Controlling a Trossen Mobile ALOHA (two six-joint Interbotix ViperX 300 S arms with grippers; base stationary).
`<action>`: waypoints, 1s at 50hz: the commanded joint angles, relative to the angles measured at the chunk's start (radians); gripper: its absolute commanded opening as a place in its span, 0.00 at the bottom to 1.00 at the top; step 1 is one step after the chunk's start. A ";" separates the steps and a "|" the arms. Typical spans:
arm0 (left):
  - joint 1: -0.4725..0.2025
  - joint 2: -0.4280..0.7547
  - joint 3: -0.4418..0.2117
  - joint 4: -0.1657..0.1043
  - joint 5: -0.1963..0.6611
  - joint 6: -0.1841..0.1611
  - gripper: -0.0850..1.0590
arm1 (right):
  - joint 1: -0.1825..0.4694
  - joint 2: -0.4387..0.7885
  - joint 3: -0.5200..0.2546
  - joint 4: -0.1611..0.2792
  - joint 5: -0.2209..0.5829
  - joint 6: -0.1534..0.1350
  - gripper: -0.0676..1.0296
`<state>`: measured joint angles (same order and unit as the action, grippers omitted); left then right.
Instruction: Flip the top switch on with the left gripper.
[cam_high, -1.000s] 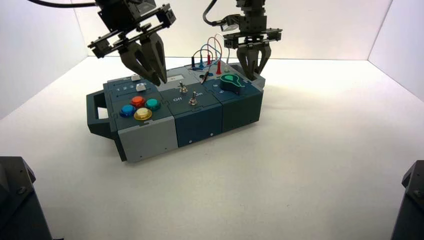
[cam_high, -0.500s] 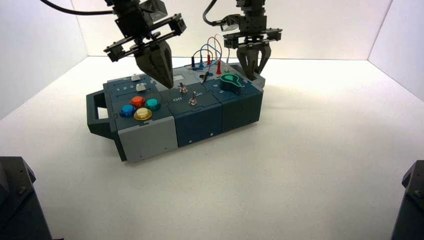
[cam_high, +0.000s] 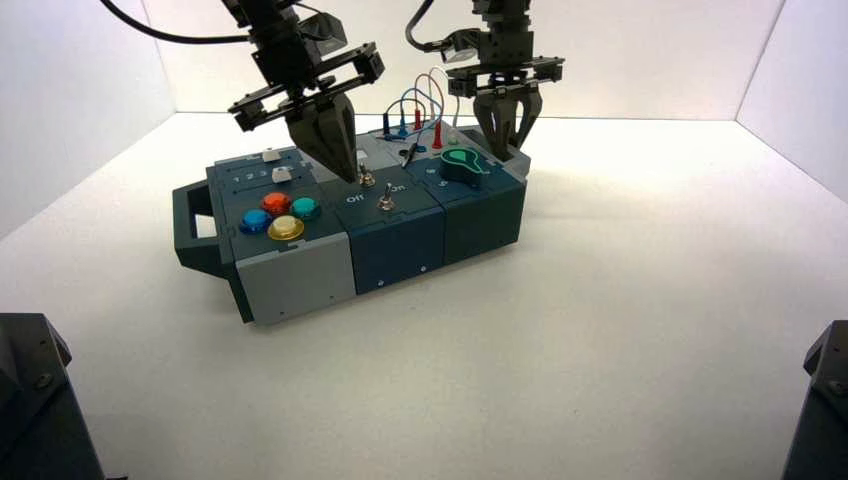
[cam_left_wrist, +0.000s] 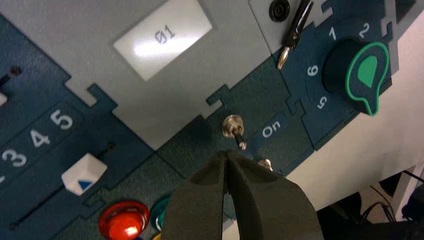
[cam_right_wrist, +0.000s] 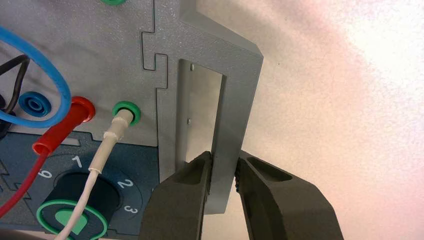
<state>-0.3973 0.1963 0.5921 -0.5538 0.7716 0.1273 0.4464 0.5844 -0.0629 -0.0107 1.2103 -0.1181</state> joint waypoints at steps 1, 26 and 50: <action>-0.006 -0.009 -0.037 -0.005 0.003 0.000 0.05 | 0.055 -0.018 -0.018 0.018 0.003 -0.035 0.04; -0.051 0.008 -0.084 -0.015 0.014 -0.008 0.05 | 0.055 -0.012 -0.025 0.018 0.003 -0.040 0.04; -0.080 0.018 -0.107 -0.029 0.015 -0.018 0.05 | 0.055 -0.011 -0.025 0.020 0.005 -0.044 0.04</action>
<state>-0.4188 0.2408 0.5277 -0.5522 0.7915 0.1135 0.4449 0.5906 -0.0675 -0.0092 1.2134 -0.1335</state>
